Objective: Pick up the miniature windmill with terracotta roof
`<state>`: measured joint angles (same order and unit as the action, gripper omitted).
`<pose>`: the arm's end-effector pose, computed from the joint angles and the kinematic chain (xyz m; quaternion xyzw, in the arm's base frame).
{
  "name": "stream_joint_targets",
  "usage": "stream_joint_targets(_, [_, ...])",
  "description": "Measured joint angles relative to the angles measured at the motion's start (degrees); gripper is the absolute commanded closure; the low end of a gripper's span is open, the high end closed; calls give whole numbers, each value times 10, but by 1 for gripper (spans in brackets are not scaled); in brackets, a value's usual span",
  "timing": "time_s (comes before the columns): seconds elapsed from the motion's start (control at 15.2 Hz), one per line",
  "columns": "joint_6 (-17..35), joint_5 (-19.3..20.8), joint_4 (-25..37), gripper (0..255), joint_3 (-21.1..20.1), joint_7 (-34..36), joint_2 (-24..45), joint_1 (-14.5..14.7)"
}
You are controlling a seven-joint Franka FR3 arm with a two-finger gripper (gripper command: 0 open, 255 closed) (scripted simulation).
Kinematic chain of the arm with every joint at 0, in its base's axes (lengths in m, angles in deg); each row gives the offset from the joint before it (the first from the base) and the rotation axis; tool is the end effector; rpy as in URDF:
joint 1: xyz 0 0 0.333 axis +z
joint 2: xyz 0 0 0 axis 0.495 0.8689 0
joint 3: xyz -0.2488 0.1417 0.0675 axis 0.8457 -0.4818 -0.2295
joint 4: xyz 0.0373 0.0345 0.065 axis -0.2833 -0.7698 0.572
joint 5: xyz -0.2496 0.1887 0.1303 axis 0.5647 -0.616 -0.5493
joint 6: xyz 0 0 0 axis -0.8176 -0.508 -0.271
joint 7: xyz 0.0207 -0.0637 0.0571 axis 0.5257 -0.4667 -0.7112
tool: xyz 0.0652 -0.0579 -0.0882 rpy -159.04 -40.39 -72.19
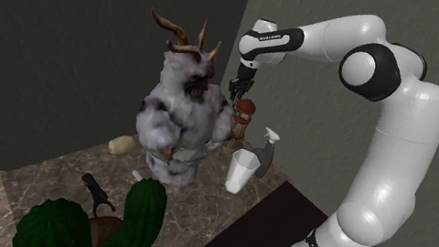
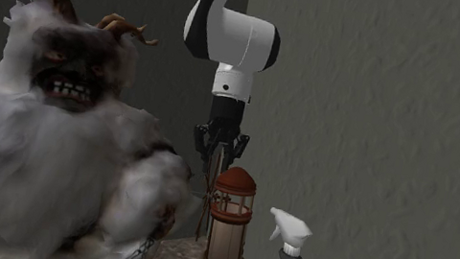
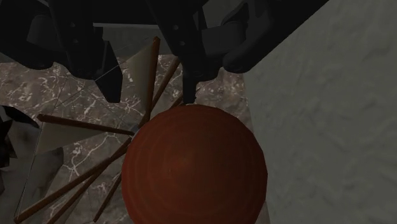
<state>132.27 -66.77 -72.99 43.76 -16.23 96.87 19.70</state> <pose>0.5708 -0.1700 0.3725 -0.9995 0.0298 -0.0096 0.0098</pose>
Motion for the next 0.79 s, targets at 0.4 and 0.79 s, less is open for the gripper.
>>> stream_joint_targets(0.4, [-10, 1, 5, 255, 0, 1, -2, 0])
stream_joint_targets(0.79, [-45, 4, 25, 255, 2, 2, -16, 0])
